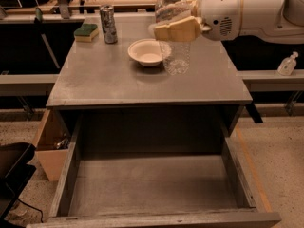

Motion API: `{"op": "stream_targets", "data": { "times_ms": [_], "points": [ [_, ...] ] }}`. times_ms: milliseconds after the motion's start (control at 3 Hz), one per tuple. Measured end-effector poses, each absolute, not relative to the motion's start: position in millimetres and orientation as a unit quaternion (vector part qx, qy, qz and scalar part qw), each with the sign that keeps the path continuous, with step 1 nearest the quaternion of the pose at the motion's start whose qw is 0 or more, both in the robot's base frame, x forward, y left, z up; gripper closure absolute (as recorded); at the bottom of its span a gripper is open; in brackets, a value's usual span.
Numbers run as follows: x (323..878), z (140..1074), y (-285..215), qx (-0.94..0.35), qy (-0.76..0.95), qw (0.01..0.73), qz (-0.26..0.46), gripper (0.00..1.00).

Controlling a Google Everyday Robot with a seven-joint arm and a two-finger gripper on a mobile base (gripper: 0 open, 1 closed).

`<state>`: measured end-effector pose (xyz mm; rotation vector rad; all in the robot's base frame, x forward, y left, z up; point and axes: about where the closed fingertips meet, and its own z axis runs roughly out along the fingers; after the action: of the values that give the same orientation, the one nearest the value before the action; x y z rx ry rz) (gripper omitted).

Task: Pick water bottle from top drawer and place on counter

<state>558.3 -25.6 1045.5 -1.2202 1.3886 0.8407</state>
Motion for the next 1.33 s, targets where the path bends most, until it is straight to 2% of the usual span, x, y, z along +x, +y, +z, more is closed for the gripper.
{"op": "stream_targets", "data": {
  "times_ms": [667,1333],
  "points": [
    [570.6,1046.3,-33.8,-0.496,0.587,0.537,0.347,1.0],
    [611.6,1048.6,-115.1,-0.416,0.617,0.601,0.292,1.0]
  ]
}}
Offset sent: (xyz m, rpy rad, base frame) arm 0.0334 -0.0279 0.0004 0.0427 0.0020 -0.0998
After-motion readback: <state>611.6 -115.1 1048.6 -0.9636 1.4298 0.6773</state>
